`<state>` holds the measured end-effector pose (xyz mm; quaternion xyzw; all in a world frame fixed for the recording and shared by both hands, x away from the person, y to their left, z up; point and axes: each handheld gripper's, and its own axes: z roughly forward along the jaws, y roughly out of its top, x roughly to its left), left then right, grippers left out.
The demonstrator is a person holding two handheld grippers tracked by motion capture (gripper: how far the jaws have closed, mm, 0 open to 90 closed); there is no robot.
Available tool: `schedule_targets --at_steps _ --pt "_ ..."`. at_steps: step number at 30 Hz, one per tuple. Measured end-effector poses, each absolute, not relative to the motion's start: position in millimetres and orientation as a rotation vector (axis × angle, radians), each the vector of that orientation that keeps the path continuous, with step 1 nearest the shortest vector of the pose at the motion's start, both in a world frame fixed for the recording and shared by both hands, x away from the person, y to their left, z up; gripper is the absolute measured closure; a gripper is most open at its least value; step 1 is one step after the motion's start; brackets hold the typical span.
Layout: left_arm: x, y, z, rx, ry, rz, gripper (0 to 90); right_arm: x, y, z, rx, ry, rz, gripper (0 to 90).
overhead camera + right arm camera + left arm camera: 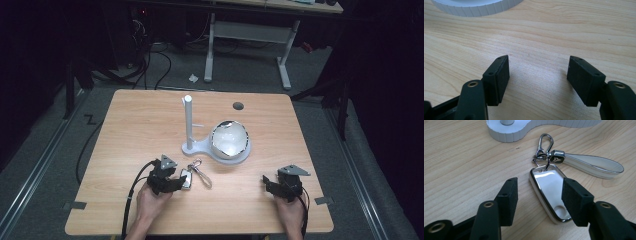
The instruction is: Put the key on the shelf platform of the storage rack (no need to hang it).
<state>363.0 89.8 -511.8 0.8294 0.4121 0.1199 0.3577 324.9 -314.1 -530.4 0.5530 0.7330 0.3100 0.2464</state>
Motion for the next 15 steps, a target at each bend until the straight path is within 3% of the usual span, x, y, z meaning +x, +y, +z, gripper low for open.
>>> schedule_targets --at_steps 15 --pt "368.0 86.2 -515.9 2.137 1.082 0.31 66.3 324.9 -313.9 -530.3 1.508 2.002 0.846 34.3"
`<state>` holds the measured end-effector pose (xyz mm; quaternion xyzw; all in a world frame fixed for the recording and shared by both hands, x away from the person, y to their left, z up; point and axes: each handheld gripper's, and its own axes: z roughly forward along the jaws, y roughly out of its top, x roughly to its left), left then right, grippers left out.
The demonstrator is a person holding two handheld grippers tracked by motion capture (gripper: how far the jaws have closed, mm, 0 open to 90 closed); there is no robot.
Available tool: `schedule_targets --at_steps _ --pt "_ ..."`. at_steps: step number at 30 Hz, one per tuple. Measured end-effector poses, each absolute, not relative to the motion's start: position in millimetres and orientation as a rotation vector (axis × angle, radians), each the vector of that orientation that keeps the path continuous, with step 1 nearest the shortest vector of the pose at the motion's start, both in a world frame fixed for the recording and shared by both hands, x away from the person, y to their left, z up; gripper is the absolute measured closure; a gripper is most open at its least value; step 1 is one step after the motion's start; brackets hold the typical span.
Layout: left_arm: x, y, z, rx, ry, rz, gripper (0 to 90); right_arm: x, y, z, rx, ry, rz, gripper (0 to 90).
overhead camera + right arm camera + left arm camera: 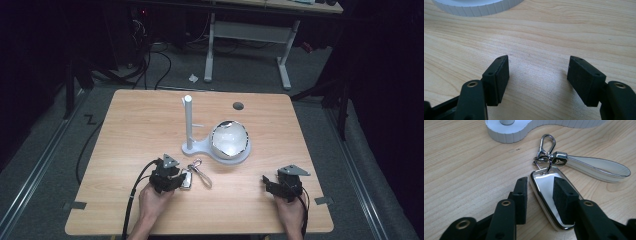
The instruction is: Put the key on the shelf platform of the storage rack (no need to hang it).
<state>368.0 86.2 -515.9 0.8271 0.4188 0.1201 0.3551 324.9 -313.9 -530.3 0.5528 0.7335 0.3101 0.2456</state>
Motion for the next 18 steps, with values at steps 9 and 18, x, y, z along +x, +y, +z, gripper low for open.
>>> schedule_targets --at_steps 9,18 --pt "368.0 84.7 -515.4 2.152 1.079 0.318 79.5 324.9 -313.9 -530.3 1.508 2.002 0.846 34.3" --pt "368.7 83.7 -516.4 2.178 1.076 0.326 88.6 324.7 -313.9 -530.3 1.507 2.004 0.846 34.2"
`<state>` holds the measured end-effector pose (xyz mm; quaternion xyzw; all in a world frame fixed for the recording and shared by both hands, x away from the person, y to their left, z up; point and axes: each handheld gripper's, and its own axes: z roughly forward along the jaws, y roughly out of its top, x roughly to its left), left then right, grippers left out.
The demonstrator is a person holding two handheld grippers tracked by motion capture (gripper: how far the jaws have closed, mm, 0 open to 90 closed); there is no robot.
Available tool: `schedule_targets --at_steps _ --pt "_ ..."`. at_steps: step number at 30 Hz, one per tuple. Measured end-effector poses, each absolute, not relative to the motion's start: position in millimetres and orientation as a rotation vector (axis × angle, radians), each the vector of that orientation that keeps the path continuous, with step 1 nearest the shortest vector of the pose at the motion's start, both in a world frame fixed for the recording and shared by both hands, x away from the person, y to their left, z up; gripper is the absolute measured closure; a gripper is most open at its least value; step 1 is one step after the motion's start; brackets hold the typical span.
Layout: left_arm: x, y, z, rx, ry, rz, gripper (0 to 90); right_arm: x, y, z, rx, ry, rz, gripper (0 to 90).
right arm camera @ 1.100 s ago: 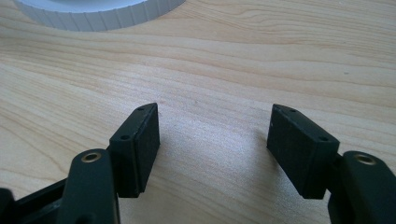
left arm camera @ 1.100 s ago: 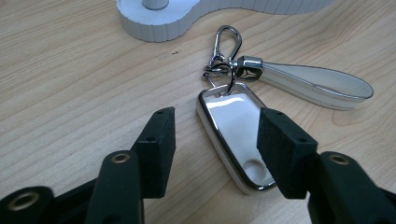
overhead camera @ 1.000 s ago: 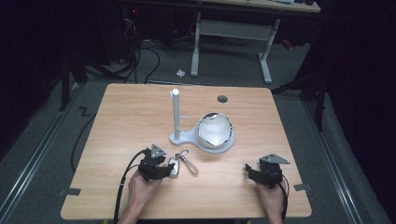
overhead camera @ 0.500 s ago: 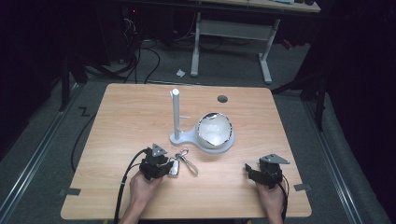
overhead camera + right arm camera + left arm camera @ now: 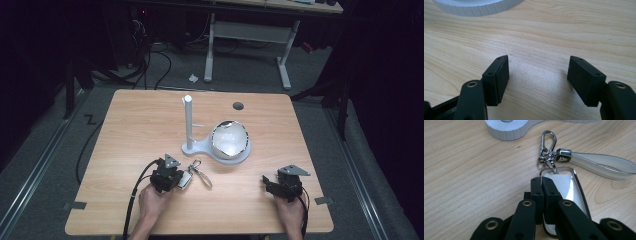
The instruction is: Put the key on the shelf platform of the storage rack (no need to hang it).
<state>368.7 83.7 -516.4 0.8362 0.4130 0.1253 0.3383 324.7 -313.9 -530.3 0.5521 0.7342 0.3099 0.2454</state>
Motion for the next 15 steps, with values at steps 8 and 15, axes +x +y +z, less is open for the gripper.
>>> schedule_targets --at_steps 8,15 --pt "366.8 82.3 -516.3 2.186 1.046 0.323 89.5 324.7 -313.9 -530.3 1.507 2.004 0.846 34.2" --pt "364.5 82.9 -512.5 2.166 1.022 0.295 89.8 324.7 -313.9 -530.3 1.506 2.004 0.846 34.2"
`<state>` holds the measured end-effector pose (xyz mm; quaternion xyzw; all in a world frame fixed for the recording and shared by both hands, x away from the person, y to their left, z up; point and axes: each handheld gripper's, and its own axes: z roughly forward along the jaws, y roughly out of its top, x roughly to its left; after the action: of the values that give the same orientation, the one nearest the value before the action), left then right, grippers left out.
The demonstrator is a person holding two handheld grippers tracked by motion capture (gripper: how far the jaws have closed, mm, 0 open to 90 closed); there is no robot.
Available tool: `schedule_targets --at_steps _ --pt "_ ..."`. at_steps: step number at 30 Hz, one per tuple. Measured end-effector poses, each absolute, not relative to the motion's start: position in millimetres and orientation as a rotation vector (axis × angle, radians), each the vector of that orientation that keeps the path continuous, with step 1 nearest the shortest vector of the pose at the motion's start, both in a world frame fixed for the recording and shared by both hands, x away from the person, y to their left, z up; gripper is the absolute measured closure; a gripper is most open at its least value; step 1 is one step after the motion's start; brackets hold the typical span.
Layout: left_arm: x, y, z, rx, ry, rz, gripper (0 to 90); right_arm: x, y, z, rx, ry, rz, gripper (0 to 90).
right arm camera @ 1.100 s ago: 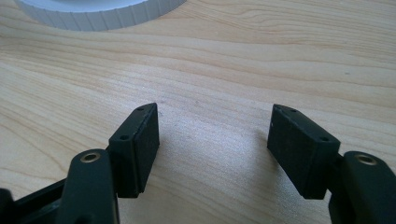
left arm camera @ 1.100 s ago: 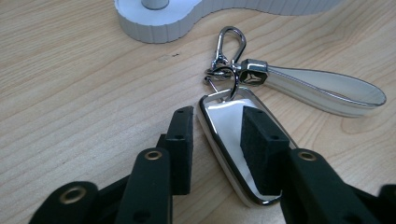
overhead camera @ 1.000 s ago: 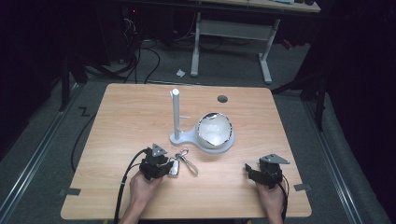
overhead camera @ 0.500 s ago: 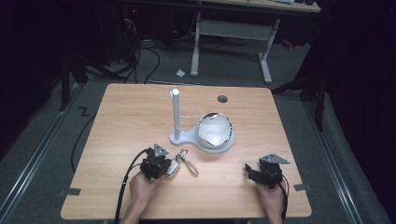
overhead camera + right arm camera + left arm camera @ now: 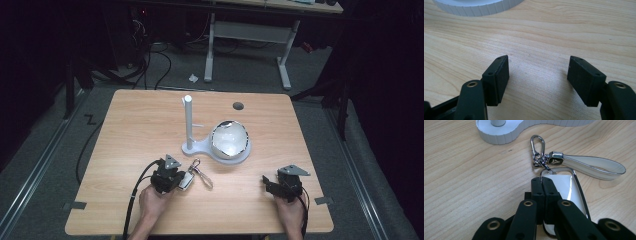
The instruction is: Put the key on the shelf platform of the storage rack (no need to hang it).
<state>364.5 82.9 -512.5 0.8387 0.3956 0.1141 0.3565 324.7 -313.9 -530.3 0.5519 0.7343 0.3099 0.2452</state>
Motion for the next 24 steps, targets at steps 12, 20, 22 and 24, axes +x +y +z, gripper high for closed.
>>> schedule_targets --at_steps 12,20,22,24 --pt "360.3 85.8 -497.2 2.139 0.981 0.297 89.9 324.6 -313.8 -530.3 1.506 2.005 0.846 34.1" --pt "360.6 82.3 -477.5 2.091 0.934 0.277 90.0 324.6 -313.8 -530.3 1.506 2.005 0.846 34.2" --pt "361.2 82.9 -473.1 2.087 0.924 0.27 90.0 324.5 -313.7 -530.3 1.506 2.005 0.846 34.2" --pt "362.7 83.8 -468.9 2.077 0.919 0.258 90.0 324.5 -313.7 -530.3 1.506 2.005 0.846 34.1"
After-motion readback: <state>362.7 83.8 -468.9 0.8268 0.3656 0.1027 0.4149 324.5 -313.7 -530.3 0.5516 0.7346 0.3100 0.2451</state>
